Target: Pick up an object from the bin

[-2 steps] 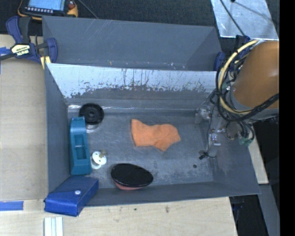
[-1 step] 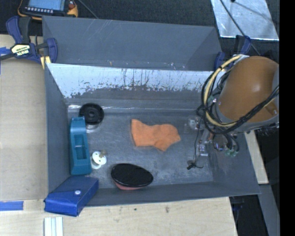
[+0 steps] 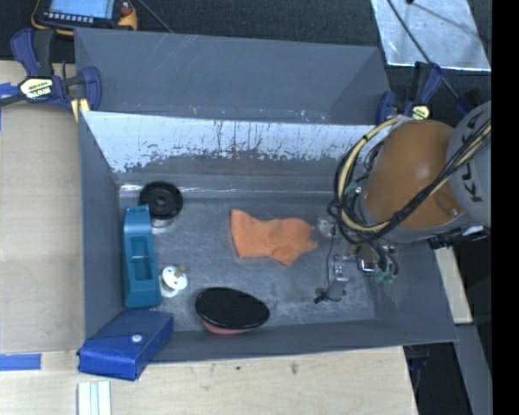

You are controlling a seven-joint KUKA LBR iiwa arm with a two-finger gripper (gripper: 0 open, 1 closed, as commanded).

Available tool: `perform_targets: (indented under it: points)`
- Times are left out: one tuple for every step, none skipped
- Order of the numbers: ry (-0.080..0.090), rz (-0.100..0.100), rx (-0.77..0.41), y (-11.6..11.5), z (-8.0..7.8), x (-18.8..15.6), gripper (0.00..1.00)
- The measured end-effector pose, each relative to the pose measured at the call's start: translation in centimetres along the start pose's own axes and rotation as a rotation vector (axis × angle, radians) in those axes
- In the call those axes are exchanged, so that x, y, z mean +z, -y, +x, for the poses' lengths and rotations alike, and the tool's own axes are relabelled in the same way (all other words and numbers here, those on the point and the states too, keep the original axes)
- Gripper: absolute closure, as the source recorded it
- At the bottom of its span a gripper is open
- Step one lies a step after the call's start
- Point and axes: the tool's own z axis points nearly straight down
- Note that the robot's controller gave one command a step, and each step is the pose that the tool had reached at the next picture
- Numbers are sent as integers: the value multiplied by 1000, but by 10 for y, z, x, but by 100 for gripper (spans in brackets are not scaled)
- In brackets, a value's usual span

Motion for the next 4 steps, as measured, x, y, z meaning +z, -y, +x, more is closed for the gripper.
perform_targets:
  points:
    - [-10, 1, 94, -24, 1, 26, 0]
    - [-8, 0, 230, -30, 0, 48, 0]
    - [-6, 2, 98, -78, -43, 53, 0]
    - [-1, -1, 50, -105, -65, 53, 100]
